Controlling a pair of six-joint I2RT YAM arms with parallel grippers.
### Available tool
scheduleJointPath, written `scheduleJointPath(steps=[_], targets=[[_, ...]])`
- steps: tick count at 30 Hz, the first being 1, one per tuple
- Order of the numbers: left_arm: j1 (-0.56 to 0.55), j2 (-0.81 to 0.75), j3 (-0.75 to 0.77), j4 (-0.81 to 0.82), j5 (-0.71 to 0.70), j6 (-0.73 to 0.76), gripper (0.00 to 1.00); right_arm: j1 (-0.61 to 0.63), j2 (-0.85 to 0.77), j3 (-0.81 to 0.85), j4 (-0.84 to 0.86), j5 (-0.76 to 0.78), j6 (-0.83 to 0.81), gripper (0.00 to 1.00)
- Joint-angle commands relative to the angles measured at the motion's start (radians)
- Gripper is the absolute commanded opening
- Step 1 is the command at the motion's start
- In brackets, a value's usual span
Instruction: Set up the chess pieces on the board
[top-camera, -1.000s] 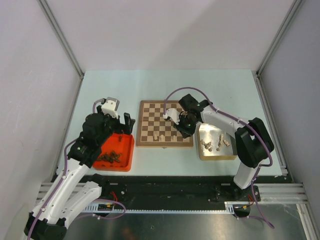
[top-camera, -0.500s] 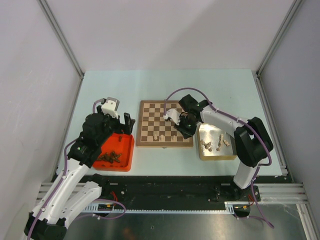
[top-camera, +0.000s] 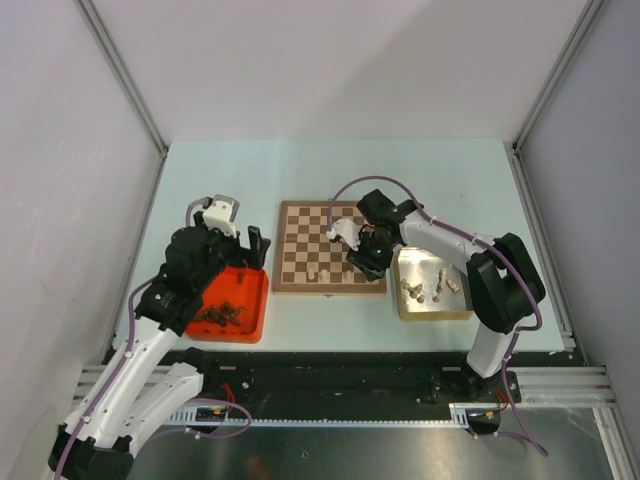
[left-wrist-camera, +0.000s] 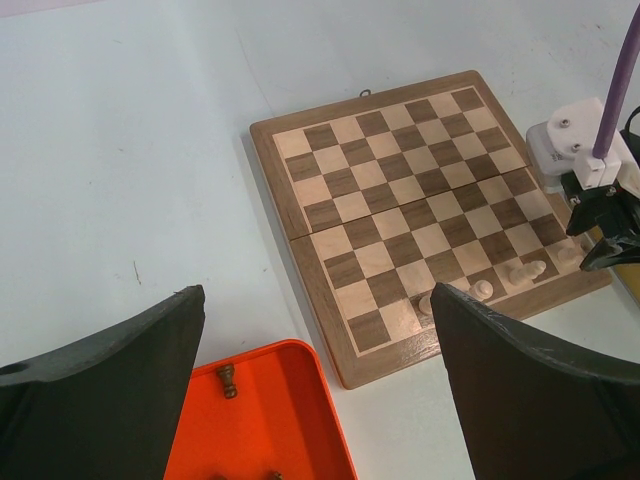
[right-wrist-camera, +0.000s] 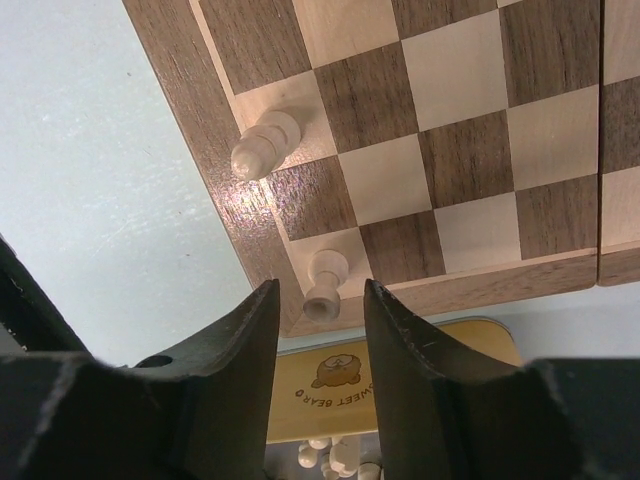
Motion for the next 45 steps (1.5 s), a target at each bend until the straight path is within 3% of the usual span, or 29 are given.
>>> scheduleJointPath(steps=[1, 11, 18, 25, 30, 45], targets=[[0.009, -0.014, -0.004, 0.01, 0.005, 0.026, 1.0, -0.008, -0.057, 0.035, -0.006, 0.006, 0.011, 0.46], [0.009, -0.017, -0.002, 0.008, 0.006, 0.026, 1.0, -0.152, -0.233, 0.032, -0.076, -0.116, 0.005, 0.56], [0.012, -0.013, -0.002, 0.008, -0.001, 0.031, 0.99, -0.466, -0.368, -0.068, -0.038, -0.262, 0.058, 0.56], [0.01, 0.003, -0.004, 0.01, -0.001, 0.034, 1.0, -0.647, -0.416, -0.204, -0.016, -0.287, 0.063, 0.55], [0.012, 0.014, -0.004, 0.007, -0.001, 0.035, 1.0, -0.686, -0.42, -0.286, 0.002, -0.235, 0.023, 0.53], [0.01, 0.018, -0.006, 0.01, -0.004, 0.037, 1.0, -0.627, -0.371, -0.36, -0.039, -0.141, -0.043, 0.48]])
